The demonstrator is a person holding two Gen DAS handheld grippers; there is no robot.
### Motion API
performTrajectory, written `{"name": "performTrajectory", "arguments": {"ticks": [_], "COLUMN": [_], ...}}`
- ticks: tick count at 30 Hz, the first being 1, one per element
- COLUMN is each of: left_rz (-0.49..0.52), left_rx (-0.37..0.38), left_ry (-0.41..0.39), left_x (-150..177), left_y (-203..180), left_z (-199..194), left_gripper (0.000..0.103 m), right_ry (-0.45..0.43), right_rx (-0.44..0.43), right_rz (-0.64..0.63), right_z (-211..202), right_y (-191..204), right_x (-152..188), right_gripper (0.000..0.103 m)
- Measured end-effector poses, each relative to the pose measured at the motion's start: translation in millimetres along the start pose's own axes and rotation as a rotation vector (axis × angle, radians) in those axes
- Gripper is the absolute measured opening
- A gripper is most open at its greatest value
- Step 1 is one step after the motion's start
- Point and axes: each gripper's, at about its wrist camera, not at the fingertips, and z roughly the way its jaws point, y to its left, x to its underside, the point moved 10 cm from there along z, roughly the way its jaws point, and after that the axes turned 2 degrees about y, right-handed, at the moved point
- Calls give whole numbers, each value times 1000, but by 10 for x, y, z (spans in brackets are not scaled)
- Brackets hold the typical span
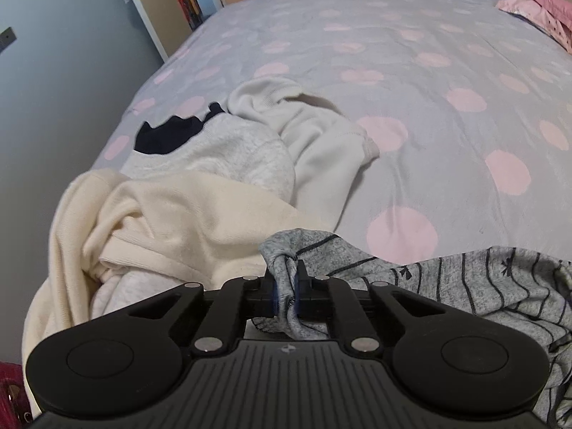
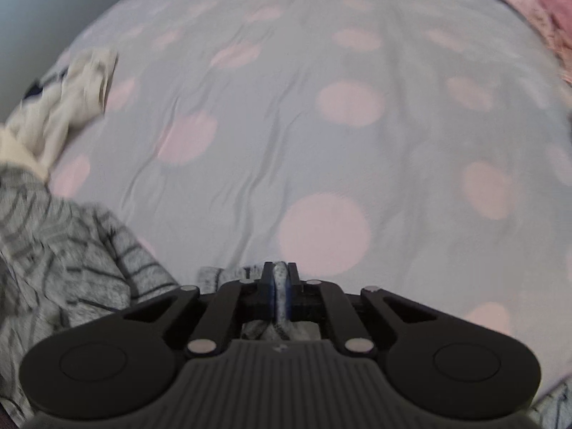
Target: Fold clothes
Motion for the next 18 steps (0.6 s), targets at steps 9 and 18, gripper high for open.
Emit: {"name": "performTrajectory", "arguments": {"ticks": [9,18], "left_rz": [-100,-178], "left_rx": [-14,-23], "left_ry": [-102,-205], "left_x": [-101,-339], "left_y": [199,304], "left_z": [-371,-605], "left_gripper": [5,5], "right_ry": [-244,-473], "right_rx": [129,340], "right_rz": [296,474], "right_z": [-1176,-2359], "right_y": [-1202,-2302], "right_x": [-16,-238], "right_gripper": [6,6]}}
